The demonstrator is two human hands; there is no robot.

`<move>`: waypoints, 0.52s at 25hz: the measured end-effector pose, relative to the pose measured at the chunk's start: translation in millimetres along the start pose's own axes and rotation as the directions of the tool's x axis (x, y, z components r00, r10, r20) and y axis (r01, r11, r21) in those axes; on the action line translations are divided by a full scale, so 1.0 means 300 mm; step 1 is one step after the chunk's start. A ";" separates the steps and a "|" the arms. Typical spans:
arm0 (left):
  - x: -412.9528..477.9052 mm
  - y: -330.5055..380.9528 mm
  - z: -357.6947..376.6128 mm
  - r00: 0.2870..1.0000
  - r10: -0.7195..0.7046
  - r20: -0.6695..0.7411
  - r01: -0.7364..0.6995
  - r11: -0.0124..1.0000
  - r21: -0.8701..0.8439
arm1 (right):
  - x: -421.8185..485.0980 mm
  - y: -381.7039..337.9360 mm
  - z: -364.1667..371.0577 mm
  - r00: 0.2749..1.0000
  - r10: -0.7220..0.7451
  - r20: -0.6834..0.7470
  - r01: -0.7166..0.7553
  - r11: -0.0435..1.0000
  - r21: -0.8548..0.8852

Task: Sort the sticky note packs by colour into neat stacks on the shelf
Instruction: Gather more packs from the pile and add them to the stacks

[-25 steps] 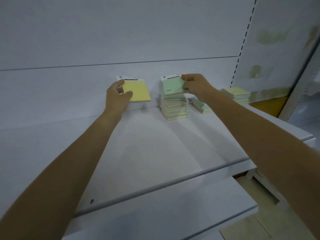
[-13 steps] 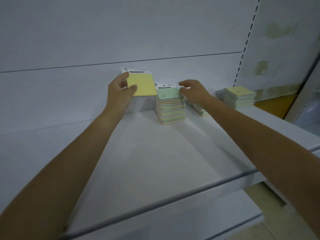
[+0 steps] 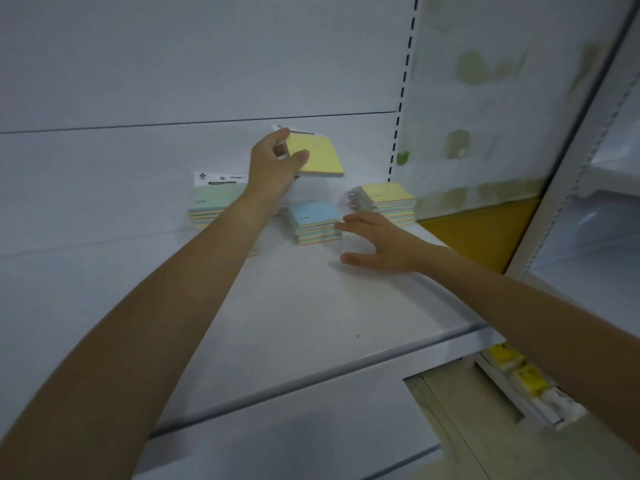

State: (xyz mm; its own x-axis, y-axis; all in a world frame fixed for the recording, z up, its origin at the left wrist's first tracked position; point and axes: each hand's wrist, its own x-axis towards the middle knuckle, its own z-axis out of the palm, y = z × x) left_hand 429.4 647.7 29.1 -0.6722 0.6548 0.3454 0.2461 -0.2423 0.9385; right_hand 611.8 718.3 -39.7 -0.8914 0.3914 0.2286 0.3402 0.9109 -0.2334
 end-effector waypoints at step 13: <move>0.028 -0.094 0.384 0.957 -0.223 0.185 0.159 0.938 0.307 | -0.019 0.158 0.069 0.992 -0.012 0.129 0.000 0.996 0.094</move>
State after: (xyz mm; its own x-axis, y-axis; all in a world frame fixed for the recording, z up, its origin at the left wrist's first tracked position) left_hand 497.4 742.5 5.6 -0.5691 0.8131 0.1220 0.3383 0.0963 0.9361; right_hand 627.0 756.6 -71.6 -0.9265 0.3606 0.1073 0.3109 0.8945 -0.3212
